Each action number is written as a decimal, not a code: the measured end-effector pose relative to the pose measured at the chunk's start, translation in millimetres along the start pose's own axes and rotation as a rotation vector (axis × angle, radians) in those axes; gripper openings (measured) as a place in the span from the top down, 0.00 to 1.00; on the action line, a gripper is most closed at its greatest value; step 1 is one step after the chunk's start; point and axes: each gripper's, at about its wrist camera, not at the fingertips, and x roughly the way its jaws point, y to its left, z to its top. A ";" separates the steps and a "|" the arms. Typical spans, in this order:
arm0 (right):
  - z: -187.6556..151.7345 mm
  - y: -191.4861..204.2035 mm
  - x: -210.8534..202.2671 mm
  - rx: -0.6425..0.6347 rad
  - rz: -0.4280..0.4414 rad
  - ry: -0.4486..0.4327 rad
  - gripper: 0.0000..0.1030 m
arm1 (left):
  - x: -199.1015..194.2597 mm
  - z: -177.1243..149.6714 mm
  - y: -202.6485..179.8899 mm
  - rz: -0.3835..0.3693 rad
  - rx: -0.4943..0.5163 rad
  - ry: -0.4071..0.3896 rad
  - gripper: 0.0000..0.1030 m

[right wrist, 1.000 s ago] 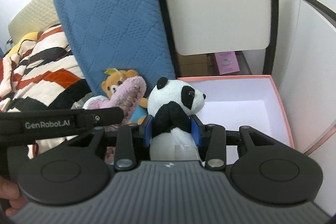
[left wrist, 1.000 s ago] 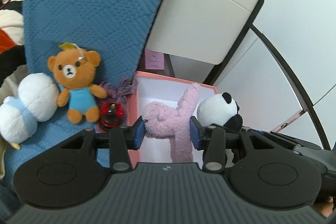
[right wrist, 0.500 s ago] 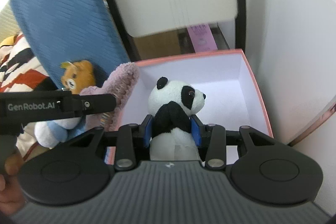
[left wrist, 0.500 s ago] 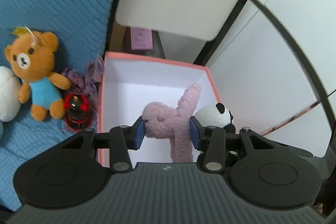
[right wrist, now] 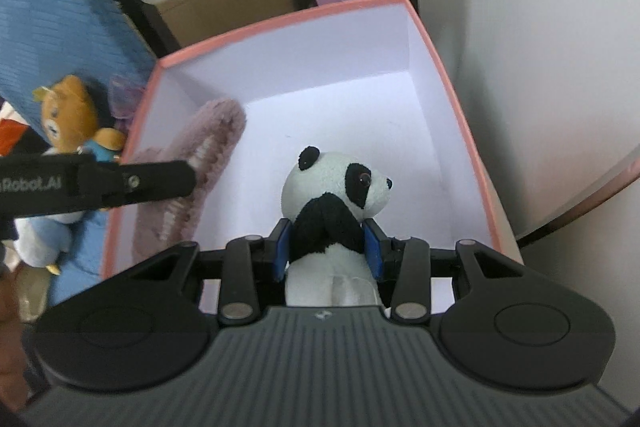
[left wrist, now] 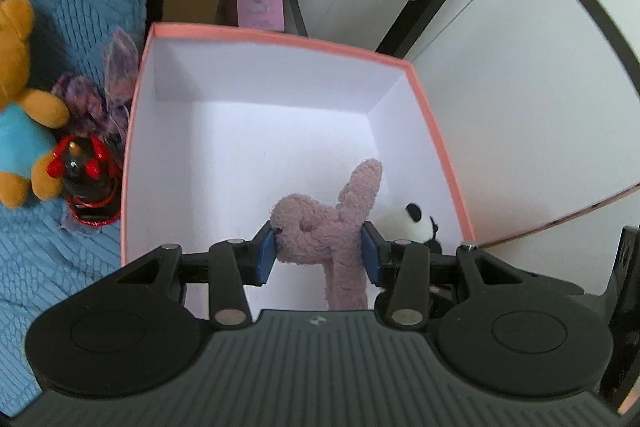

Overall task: Organize objects
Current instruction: 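Lower both held toys into the white box and open both tools, then withdraw both tools from the box back over the chair seat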

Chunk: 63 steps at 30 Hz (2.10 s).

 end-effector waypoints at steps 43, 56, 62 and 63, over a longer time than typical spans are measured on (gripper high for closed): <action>-37.2 86.6 -147.3 -0.073 0.010 -0.199 0.34 | -202.8 -59.4 4.6 -0.015 0.073 -0.271 0.42; -82.6 123.2 -184.9 -0.113 0.005 -0.281 0.34 | -258.1 -101.1 35.5 -0.002 0.057 -0.366 0.42; -104.9 137.0 -193.3 -0.121 0.017 -0.296 0.34 | -278.1 -124.6 55.8 0.011 0.054 -0.405 0.42; -108.7 140.2 -194.3 -0.125 0.019 -0.299 0.34 | -281.5 -129.1 60.3 0.013 0.050 -0.418 0.42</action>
